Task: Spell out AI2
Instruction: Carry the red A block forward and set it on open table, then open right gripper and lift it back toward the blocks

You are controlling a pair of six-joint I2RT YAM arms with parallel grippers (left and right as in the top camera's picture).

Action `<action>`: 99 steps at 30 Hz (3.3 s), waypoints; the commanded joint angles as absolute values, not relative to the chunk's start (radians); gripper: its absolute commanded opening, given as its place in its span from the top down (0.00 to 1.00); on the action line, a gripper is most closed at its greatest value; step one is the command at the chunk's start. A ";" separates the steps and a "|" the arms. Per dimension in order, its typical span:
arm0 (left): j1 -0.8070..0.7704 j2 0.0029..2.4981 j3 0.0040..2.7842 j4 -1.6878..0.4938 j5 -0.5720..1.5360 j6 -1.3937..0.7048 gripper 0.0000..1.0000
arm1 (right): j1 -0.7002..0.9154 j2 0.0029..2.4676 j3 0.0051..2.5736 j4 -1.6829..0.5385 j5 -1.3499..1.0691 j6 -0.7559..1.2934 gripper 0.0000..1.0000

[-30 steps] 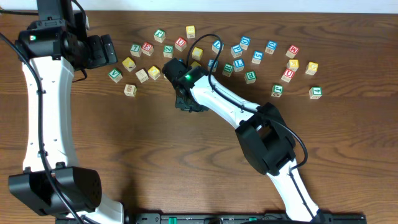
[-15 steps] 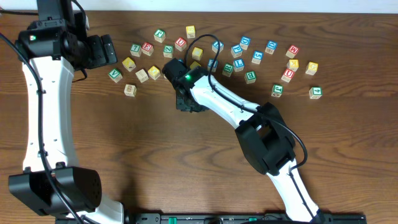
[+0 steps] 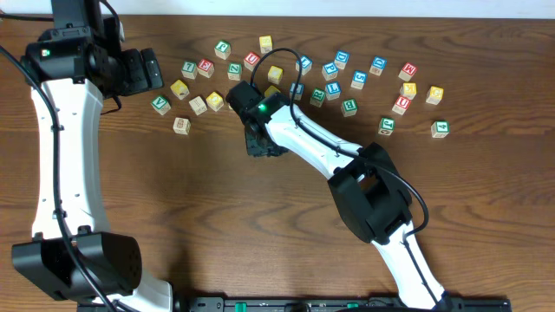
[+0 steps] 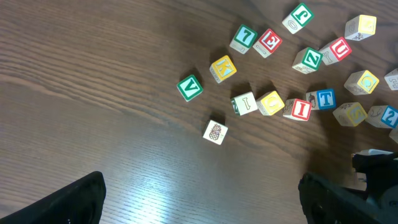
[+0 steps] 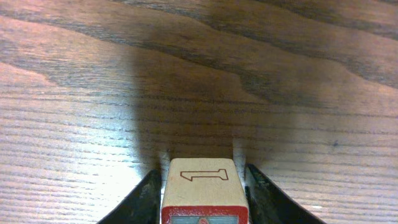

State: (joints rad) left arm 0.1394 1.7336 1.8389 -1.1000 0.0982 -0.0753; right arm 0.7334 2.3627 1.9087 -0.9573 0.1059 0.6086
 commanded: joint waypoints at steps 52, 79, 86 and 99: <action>0.138 1.745 1.853 -1.102 0.107 -0.079 0.02 | 0.588 2.360 2.455 -1.237 0.015 0.384 0.44; -0.146 1.853 1.853 -1.025 0.142 -0.126 0.02 | 0.359 2.360 2.620 -1.470 -0.063 0.342 0.43; -0.218 2.012 1.853 -0.942 0.115 -0.194 0.12 | 0.300 2.360 2.620 -1.530 -0.063 0.340 0.43; -0.252 2.195 1.853 -0.815 0.033 -0.261 0.37 | 0.290 2.360 2.620 -1.556 -0.059 0.309 0.41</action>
